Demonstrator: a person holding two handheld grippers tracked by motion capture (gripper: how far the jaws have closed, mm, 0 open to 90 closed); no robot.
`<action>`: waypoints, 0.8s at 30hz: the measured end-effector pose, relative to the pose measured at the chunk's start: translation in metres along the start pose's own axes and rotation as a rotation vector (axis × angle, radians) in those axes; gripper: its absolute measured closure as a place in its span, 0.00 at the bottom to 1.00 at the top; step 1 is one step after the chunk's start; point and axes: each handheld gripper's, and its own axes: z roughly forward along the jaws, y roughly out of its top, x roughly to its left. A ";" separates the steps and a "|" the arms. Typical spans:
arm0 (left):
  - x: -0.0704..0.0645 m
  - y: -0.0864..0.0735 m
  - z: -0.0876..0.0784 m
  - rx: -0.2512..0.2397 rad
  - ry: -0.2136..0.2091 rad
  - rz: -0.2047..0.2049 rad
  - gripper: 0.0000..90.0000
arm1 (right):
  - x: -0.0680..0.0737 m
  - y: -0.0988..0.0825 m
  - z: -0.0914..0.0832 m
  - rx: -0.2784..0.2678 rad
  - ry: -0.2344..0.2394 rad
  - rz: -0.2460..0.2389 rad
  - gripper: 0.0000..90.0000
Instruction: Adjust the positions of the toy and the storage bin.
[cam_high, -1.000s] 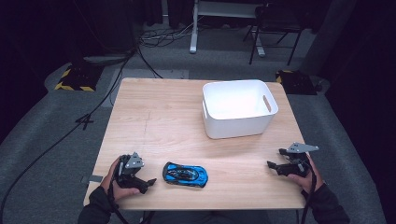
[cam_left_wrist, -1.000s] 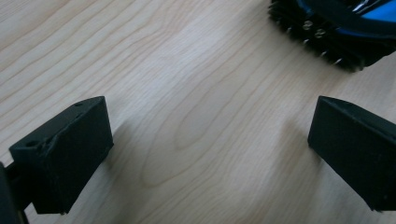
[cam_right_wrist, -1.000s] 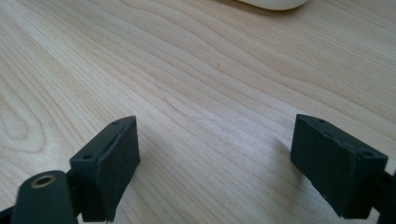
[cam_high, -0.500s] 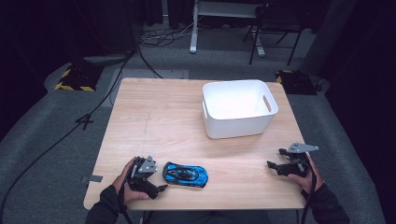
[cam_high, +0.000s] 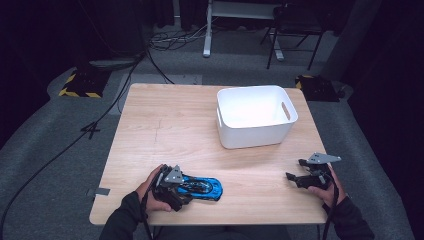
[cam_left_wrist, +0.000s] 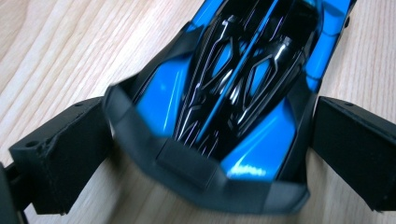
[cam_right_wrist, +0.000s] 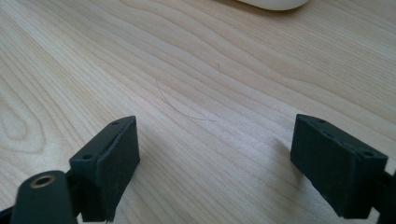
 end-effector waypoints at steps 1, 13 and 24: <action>-0.001 0.001 0.001 0.001 -0.002 -0.002 0.00 | 0.000 0.000 0.000 -0.001 0.000 -0.002 0.17; -0.001 0.010 0.006 0.030 -0.026 0.075 0.01 | 0.000 0.000 0.000 -0.001 0.000 -0.002 0.17; -0.002 0.008 0.003 0.004 -0.046 0.119 0.14 | 0.000 0.000 0.000 0.000 0.001 -0.001 0.17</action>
